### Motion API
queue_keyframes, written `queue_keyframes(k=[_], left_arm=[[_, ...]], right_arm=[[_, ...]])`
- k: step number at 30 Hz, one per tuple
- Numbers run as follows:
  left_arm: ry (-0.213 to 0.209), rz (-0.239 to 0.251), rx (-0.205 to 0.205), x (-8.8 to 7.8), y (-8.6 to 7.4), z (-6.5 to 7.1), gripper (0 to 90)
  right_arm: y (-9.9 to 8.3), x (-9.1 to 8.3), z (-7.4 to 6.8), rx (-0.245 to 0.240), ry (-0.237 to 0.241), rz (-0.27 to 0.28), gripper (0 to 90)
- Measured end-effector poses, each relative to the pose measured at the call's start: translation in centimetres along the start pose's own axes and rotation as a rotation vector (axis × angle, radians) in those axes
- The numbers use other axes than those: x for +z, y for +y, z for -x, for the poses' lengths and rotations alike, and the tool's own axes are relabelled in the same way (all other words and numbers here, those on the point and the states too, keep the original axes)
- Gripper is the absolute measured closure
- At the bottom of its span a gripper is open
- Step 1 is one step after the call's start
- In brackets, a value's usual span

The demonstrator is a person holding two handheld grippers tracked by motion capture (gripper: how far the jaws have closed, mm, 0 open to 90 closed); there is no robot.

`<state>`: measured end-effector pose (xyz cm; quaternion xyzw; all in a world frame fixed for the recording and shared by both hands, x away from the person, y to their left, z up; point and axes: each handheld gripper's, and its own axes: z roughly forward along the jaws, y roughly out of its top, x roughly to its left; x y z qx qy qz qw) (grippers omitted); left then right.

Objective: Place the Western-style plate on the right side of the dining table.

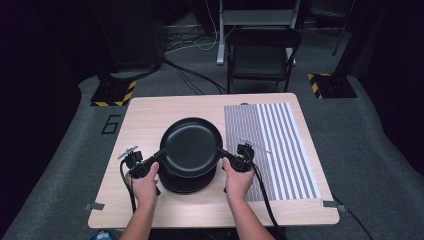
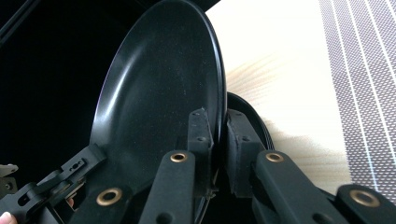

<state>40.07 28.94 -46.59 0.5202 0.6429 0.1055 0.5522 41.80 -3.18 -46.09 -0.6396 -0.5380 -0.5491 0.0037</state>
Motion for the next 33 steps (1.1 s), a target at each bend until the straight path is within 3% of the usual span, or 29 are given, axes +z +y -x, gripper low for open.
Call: queue_keyframes(k=[16,33], left_arm=[[-0.023,0.000,0.019,0.8,0.6,1.3,78.4],[-0.073,-0.026,0.035,2.6,0.5,3.4,78.8]], right_arm=[[1.1,-1.0,0.2,0.015,0.004,0.027,81.7],[1.8,-3.1,1.6,0.025,-0.022,0.081,81.7]])
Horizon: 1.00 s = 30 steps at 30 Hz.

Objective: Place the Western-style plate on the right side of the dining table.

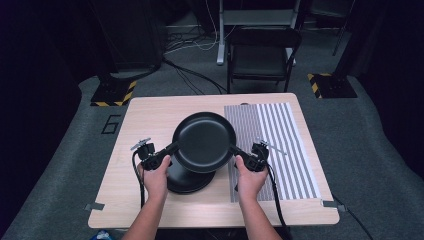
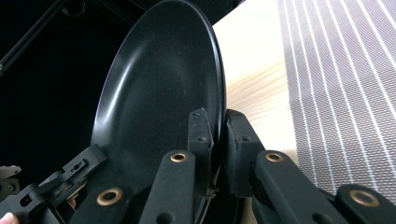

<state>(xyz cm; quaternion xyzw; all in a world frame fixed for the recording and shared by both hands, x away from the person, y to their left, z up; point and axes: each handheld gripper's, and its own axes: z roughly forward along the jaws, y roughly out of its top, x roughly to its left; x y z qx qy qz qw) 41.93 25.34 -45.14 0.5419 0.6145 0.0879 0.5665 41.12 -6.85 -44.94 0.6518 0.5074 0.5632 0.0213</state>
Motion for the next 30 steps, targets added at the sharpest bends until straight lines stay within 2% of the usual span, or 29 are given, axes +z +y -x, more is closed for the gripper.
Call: queue_keyframes(k=[30], left_arm=[[-0.115,-0.078,0.049,4.0,-0.9,3.9,79.1]], right_arm=[[1.2,-5.0,2.6,0.051,-0.075,0.108,81.9]])
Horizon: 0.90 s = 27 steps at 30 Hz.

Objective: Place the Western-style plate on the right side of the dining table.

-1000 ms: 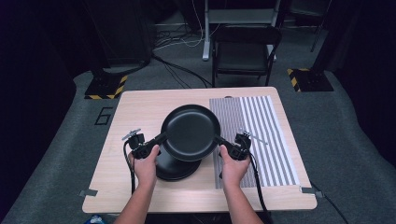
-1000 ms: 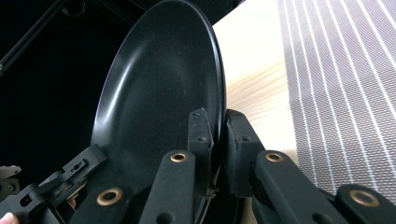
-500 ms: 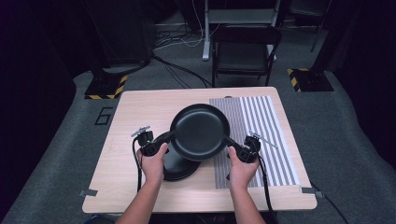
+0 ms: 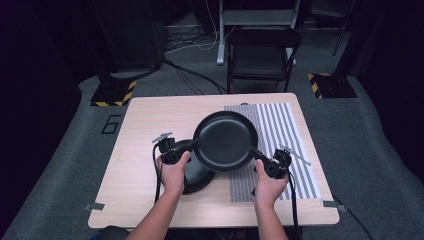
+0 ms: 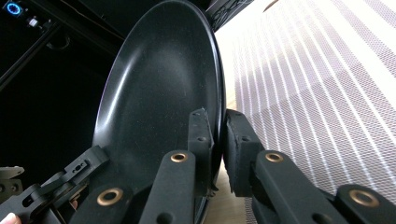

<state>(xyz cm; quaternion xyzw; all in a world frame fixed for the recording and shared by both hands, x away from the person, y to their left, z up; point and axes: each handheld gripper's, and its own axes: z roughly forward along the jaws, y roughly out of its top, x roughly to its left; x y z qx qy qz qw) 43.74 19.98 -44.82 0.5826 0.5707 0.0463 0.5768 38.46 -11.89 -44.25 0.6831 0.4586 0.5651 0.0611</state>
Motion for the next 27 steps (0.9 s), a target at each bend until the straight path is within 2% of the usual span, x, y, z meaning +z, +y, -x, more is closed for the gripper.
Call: queue_keyframes(k=[27], left_arm=[[-0.098,-0.057,0.041,3.6,-0.5,3.7,79.6]], right_arm=[[1.1,-4.4,2.5,0.033,-0.066,0.096,81.9]])
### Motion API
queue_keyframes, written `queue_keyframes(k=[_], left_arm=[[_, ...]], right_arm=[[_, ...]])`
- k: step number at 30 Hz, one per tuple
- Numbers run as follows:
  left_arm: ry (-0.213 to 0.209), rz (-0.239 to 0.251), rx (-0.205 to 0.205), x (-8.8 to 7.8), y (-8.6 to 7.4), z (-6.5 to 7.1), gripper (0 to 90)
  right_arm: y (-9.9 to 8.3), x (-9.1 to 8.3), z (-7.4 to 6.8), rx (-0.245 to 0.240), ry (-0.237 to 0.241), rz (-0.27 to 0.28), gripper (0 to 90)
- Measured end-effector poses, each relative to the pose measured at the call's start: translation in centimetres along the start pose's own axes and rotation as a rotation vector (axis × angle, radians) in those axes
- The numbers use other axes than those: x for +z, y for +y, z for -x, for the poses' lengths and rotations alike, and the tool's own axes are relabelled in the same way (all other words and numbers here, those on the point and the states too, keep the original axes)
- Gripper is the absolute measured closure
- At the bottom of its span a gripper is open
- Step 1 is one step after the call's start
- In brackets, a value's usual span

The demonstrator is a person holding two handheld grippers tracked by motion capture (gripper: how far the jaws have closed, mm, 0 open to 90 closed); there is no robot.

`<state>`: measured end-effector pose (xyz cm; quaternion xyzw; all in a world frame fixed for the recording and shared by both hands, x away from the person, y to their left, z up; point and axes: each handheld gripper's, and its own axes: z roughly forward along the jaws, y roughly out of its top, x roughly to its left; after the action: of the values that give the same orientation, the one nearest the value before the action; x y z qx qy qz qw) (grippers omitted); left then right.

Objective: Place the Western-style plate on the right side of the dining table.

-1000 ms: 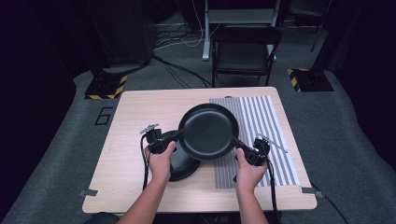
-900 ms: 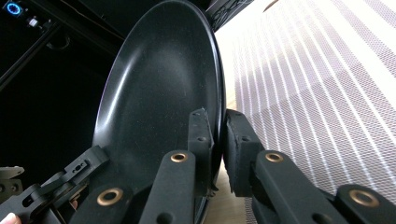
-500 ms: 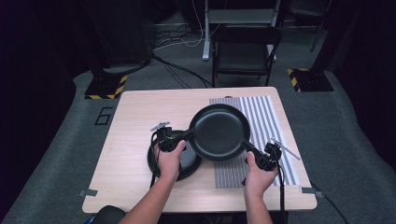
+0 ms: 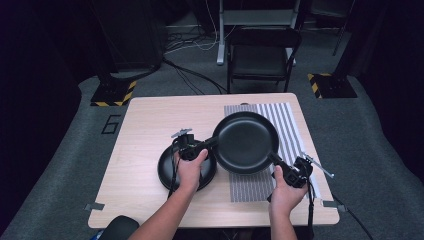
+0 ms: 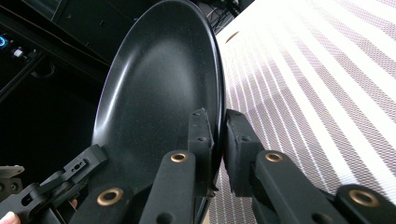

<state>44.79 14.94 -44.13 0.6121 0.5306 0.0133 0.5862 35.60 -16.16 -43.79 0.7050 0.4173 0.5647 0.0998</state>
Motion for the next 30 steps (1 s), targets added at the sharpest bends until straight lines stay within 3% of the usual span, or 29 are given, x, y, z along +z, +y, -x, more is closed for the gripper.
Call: queue_keyframes(k=[12,30], left_arm=[[-0.026,-0.025,0.000,1.6,-0.2,1.1,79.8],[-0.044,-0.038,-0.003,3.3,0.5,2.0,80.2]], right_arm=[[0.9,-1.2,1.0,0.006,-0.022,0.022,81.9],[2.4,-1.5,1.8,0.010,-0.033,0.036,81.9]])
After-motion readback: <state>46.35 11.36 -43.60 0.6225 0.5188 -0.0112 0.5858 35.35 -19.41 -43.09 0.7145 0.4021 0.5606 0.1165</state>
